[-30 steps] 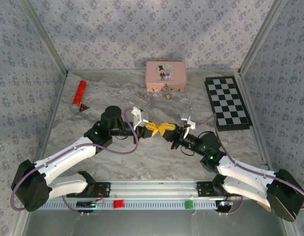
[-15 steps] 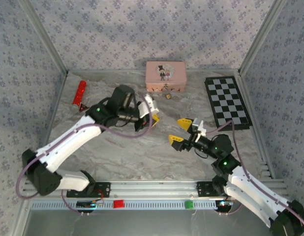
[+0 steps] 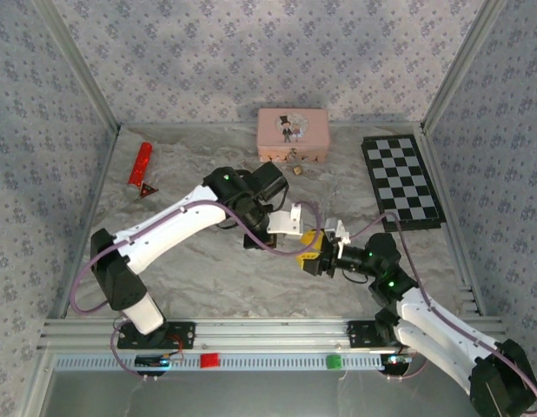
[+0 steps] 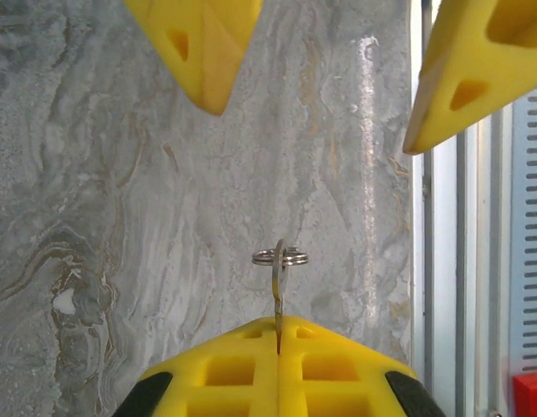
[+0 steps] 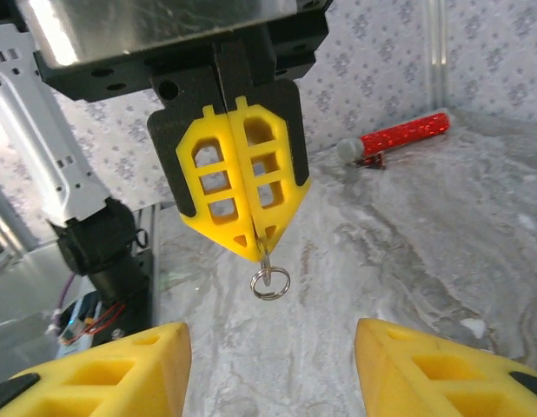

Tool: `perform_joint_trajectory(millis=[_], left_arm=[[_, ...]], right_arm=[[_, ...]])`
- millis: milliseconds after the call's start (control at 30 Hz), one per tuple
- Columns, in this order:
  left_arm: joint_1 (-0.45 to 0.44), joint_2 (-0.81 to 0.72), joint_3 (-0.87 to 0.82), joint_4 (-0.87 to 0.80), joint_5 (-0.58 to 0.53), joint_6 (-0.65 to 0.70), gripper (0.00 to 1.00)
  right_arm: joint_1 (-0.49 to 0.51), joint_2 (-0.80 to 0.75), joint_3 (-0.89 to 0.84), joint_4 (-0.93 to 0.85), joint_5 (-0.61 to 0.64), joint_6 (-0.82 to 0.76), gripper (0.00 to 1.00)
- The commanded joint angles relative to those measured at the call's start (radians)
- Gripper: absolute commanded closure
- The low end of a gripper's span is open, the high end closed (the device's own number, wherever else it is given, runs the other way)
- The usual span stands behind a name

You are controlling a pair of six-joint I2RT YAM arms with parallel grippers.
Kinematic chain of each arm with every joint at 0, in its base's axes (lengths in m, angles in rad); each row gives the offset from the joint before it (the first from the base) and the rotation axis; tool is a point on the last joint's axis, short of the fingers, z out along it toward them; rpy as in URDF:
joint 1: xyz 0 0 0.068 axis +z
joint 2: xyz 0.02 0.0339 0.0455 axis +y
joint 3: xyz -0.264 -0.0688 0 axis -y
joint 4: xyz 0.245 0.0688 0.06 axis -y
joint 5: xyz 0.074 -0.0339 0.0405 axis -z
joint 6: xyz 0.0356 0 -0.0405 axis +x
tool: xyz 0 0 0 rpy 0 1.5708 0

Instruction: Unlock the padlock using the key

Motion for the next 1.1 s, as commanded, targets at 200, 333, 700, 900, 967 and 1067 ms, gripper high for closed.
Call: perform_joint_trajectory(millis=[200,333,700,900,967,1067], left_arm=[[-0.033,-0.019,0.026,-0.061,0.020,0.049,1.00],[-0.046,-0.016,0.029,-0.063,0.032,0.050,1.00],[-0.054,-0.023,0.029,-0.066,0.023,0.055,1.00],[-0.054,-0.044,0.018,-0.049,-0.002,0.059,1.00],[-0.054,-0.055,0.011,-0.041,-0.014,0.062,1.00],[-0.054,-0.071,0.007,-0.030,-0.018,0.063,1.00]], right_arm=[[0.053,0.068,0.063,0.108,-0.081,0.037,0.49],[0.085,0.122,0.077,0.133,-0.075,0.029,0.45],[0.105,0.217,0.134,0.117,-0.136,0.008,0.70],[0.103,0.217,0.127,0.087,-0.126,-0.013,0.75],[0.103,0.216,0.127,0.074,-0.126,-0.020,0.75],[0.103,0.216,0.124,0.056,-0.112,-0.032,0.71]])
